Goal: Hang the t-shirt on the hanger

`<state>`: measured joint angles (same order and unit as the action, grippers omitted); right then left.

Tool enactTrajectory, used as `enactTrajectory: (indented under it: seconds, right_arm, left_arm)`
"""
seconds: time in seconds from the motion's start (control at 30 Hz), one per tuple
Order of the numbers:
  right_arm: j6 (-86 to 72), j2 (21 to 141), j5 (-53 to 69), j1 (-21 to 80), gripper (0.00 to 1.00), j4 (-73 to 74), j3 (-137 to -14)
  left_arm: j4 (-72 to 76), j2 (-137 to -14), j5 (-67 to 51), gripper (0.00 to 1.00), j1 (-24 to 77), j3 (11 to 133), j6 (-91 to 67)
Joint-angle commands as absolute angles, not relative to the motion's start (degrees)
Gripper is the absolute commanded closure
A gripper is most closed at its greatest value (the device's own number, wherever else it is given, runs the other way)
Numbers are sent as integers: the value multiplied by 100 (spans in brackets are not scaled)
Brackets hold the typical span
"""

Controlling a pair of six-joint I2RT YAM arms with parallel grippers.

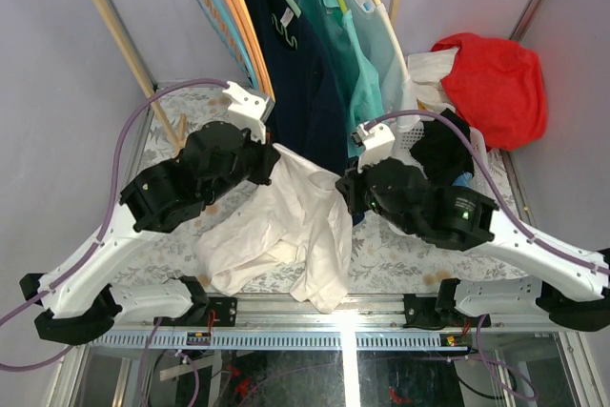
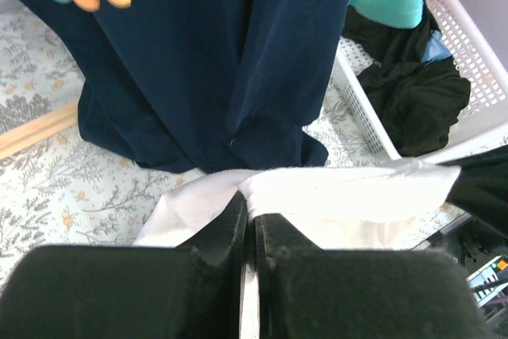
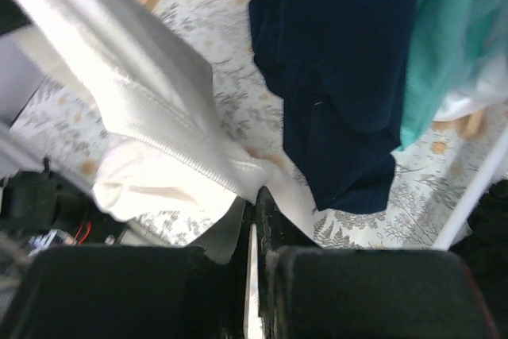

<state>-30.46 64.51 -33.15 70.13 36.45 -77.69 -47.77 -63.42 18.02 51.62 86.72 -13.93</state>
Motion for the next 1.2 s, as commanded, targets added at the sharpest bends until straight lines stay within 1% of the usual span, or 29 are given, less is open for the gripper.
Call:
enactTrajectory:
  seconds: [0.0, 0.17, 0.3, 0.37, 0.43, 0.53, 0.77, 0.9, 1.0, 1.17]
  right_arm:
    - [-2170, 6309, -978, 6597, 100, 3444, -8080]
    - [-1723, 6804, 1397, 6101, 100, 3212, -9069]
    - [-1864, 7639, 3116, 5547, 100, 2803, -10083]
    - [-2092, 7978, 3881, 5224, 100, 2432, -10399]
    - [-2202, 8155, 4241, 5004, 100, 2314, -10524]
    - [-2113, 7988, 4357, 4823, 100, 2364, -10128]
    - [-1783, 7087, 3874, 4788, 100, 2512, -7908]
    - [-1771, 6882, 3763, 4790, 100, 2532, -7136]
    - [-1705, 6905, 3604, 4790, 100, 2628, -7012]
    - [-1615, 7115, 3179, 4788, 100, 2862, -7222]
  left_arm:
    - [-4989, -6521, 2024, 100, 5108, 9435, -1042]
    - [-5574, -7085, 2975, 100, 5106, 11166, -865]
    - [-5897, -7591, 3704, 100, 5106, 12810, -561]
    - [-5885, -7733, 4014, 100, 5106, 13332, -342]
    - [-5810, -7713, 4177, 100, 5106, 13471, -225]
    - [-5807, -7453, 3988, 100, 5106, 12935, -456]
    - [-5534, -6297, 2999, 100, 5109, 9886, -1545]
    - [-5396, -5925, 2740, 100, 5105, 8585, -1970]
    - [-5289, -5783, 2670, 100, 5106, 8032, -2113]
    - [-5347, -5783, 2689, 100, 5107, 8007, -2105]
